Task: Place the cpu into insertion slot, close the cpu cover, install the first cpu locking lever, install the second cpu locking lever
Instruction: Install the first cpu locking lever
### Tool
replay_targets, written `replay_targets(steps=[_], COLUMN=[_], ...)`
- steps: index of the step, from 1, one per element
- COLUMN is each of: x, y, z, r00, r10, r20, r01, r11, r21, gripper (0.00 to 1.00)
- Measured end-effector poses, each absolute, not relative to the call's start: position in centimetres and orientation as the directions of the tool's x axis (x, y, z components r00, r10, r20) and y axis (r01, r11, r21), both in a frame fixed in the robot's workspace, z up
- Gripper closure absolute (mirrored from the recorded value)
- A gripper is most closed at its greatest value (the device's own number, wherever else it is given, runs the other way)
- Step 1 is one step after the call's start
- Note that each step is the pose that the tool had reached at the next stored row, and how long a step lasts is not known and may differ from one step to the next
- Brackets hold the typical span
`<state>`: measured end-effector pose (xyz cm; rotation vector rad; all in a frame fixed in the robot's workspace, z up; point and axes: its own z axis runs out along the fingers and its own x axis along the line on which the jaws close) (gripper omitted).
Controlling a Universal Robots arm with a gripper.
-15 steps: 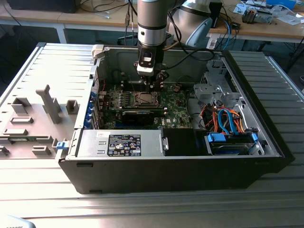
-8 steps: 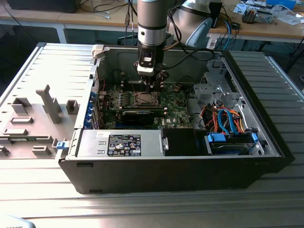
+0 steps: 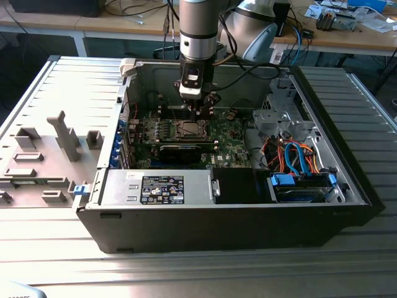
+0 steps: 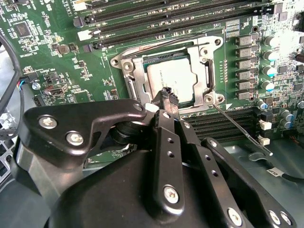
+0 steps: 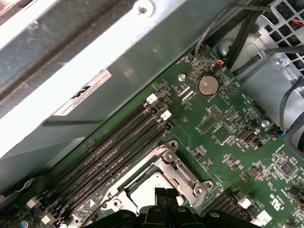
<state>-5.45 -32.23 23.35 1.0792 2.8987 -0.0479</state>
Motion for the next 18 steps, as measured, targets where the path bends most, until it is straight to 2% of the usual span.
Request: replay_targets(steps=[18], x=[-5.45], y=[-32.23], z=[23.34], r00=[-0.762], r10=[0.645], r20=[-0.056], r01=[0.647], r11=[0.763], r21=[-0.012], gripper=[0.89])
